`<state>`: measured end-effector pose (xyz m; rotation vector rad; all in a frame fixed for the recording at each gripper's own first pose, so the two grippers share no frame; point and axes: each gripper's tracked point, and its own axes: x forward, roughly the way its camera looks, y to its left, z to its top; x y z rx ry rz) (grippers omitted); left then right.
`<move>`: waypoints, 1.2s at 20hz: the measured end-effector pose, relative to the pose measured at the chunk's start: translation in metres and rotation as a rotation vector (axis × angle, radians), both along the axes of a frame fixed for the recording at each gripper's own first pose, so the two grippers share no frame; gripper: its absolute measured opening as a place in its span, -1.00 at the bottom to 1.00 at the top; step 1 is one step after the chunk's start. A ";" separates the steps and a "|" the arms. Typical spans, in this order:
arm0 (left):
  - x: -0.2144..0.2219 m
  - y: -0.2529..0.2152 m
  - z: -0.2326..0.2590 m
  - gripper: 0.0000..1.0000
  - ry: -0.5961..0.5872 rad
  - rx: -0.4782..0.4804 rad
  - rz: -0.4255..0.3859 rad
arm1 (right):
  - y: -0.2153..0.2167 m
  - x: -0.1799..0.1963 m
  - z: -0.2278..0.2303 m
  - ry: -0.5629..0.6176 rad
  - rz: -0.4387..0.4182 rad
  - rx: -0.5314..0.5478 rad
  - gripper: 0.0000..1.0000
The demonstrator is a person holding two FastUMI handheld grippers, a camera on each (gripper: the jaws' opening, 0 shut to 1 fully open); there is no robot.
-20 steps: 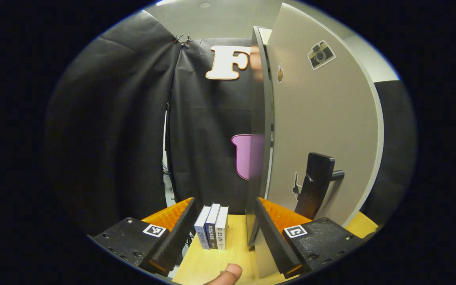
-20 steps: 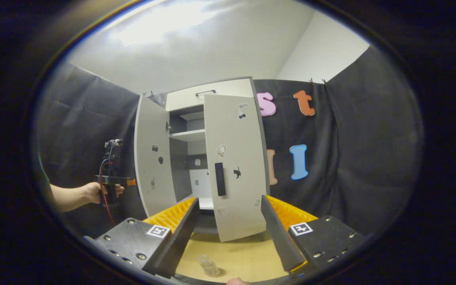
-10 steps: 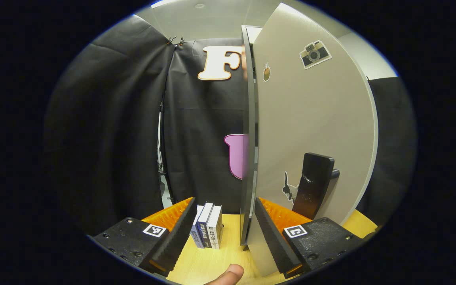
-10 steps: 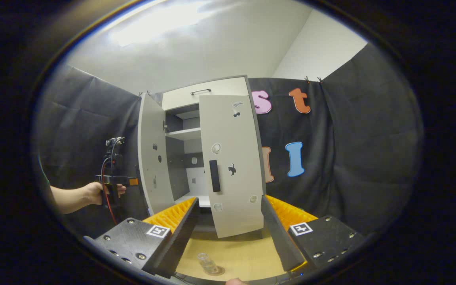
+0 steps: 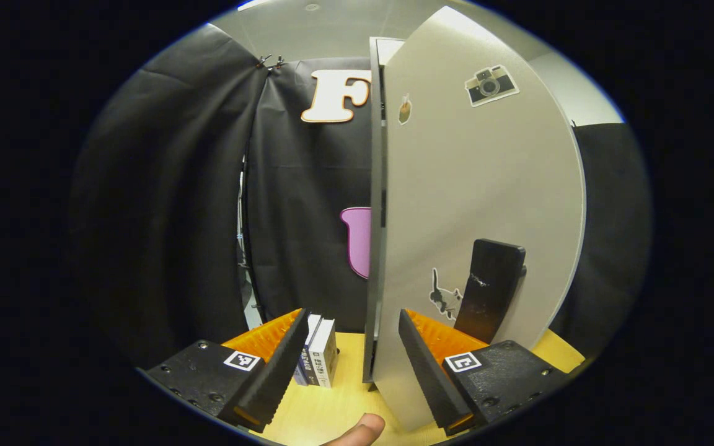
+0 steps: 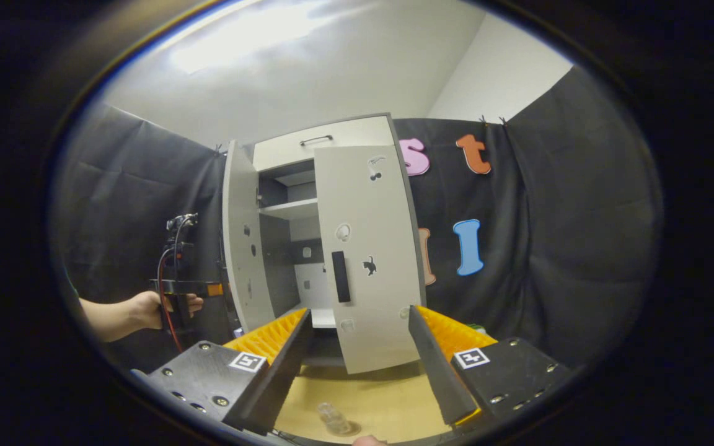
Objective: Grasp the bottle in the cabinet with the left hand and place it on the coaster, then close the right door with the right hand and the left door with the left hand.
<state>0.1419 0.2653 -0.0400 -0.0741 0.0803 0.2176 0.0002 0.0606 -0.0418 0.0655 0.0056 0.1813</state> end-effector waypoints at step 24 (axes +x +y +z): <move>0.056 -0.086 0.003 0.79 -0.033 0.019 -0.125 | -0.021 0.041 -0.003 0.002 -0.064 -0.002 0.89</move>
